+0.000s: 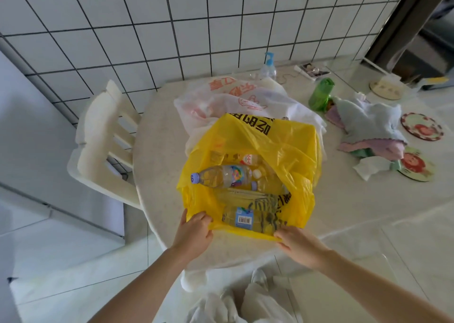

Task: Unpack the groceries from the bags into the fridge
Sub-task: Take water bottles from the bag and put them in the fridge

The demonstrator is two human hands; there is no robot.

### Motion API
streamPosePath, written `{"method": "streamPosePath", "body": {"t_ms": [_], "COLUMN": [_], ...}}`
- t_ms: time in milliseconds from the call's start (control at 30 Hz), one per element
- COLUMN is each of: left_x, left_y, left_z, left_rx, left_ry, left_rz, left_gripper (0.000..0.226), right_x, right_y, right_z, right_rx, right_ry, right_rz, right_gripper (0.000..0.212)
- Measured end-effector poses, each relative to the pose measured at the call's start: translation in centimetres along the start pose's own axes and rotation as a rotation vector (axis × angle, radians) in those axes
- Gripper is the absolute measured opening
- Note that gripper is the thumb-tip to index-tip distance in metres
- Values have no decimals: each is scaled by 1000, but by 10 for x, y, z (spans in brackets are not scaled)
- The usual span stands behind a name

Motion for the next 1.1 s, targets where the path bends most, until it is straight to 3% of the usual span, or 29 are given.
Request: {"method": "streamPosePath", "body": {"t_ms": [67,133,200,300,500,633,800,900,1000,1100], "left_x": [0,-7,-25,-59,-100,-109,-110,-107,-105,-107], "left_y": [6,15,24,35,82,126,174,197,208,218], "left_z": [-2,-3,-3,-1,16,22,14,6,1,-4], "left_rx": [-45,-61,-53,-12,91,22,-77,-92,-44,12], "left_ry": [-33,-66,-86,-158,-90,39,102,137,124,69], "left_rz": [-91,-79,57,363,514,434,285,208,142,101], "left_gripper": [36,37,35,28,12,43,100,124,129,120], "right_x": [-1,-6,-23,-65,-138,-164,-160,-156,-169,-201], "right_y": [1,3,6,16,53,90,138,151,152,152], "right_z": [5,5,5,11,8,6,15,31,54,80], "right_rx": [52,77,108,82,-79,-54,-38,-72,-92,-139], "right_ry": [52,100,171,240,-9,-149,-381,-501,-500,-448], "right_rz": [-23,-38,16,238,488,481,292,197,201,340], "right_gripper": [24,23,22,18,17,53,95,105,109,86]}}
Point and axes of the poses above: each hand's wrist, its own y-axis towards the middle knuckle, its own x-axis out of the palm, z = x × y, the point moved 5 cm from there along y, towards the middle knuckle, and after that the axes turned 8 degrees about y, right-handed, at the moved point
